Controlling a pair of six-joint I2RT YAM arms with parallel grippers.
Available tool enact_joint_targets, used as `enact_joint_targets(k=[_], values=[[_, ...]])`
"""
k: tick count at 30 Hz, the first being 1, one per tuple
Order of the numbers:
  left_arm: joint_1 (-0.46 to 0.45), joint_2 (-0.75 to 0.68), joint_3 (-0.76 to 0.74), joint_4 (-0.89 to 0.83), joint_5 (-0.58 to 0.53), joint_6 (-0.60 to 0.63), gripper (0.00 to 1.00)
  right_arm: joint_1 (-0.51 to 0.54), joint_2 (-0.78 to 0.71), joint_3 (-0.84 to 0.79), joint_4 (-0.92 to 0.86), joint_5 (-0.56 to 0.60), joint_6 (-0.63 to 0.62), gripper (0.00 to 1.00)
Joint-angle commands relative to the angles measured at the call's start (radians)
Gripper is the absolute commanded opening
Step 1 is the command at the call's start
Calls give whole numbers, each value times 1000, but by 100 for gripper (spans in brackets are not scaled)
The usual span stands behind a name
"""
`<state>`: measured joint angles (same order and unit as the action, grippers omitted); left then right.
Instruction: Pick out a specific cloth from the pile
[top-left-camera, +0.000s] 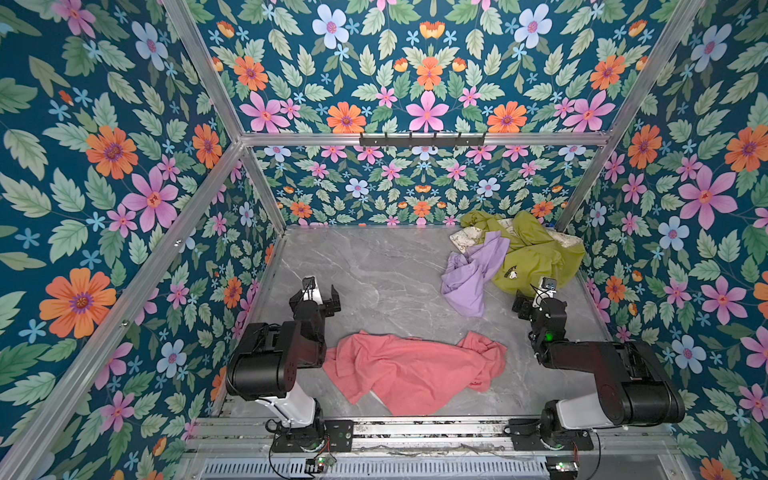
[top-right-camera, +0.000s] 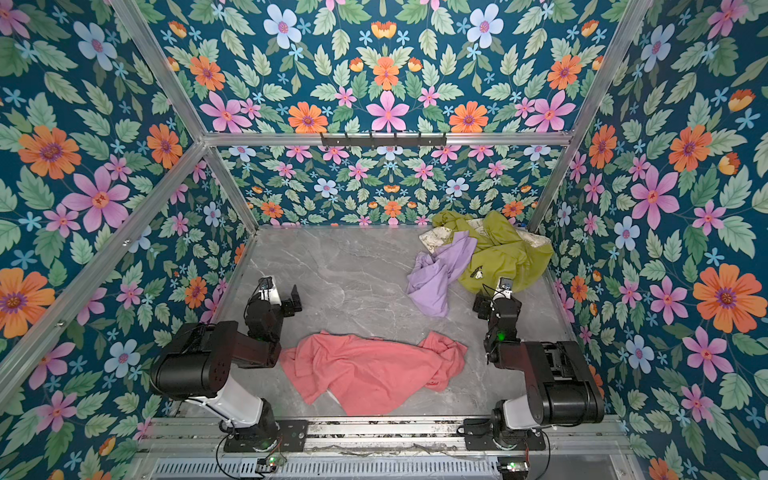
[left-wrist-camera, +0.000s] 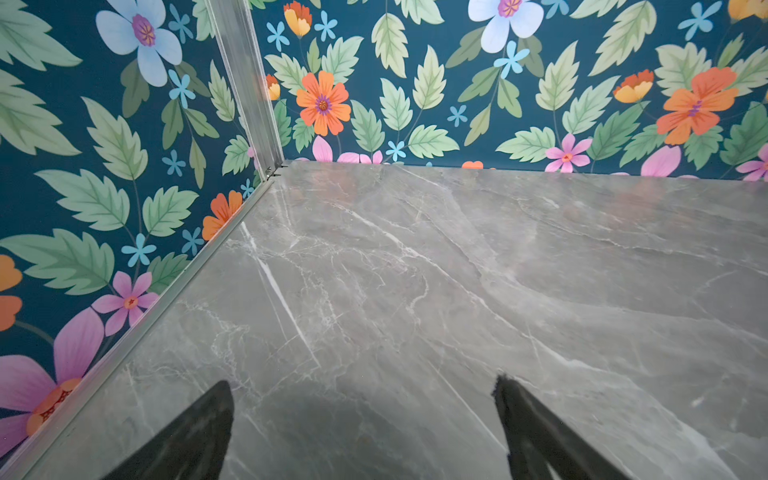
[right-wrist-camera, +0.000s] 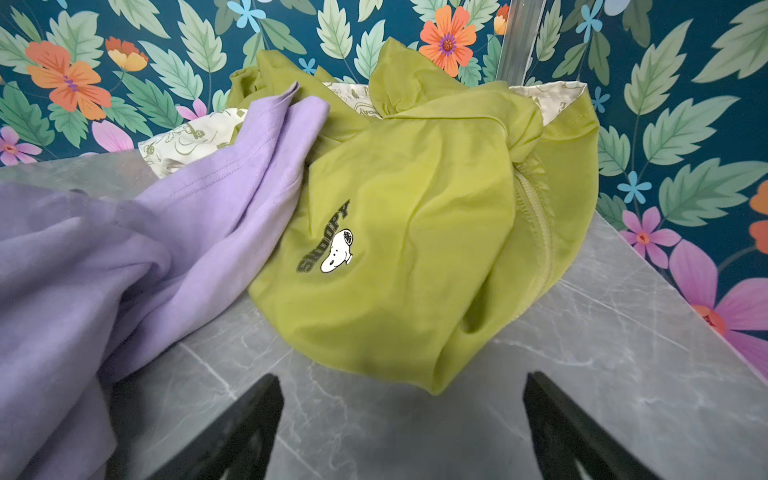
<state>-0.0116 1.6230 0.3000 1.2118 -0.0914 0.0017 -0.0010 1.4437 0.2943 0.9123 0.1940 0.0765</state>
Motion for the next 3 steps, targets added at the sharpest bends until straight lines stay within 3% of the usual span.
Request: enact_joint_targets(k=[1,3], values=[[1,-2,-3,25,17,-4,100,1,-6,5,-11,-7,17,96],[-1,-3,-6,32,12,-2,100,1,-3,4,-1,-8,15,99]])
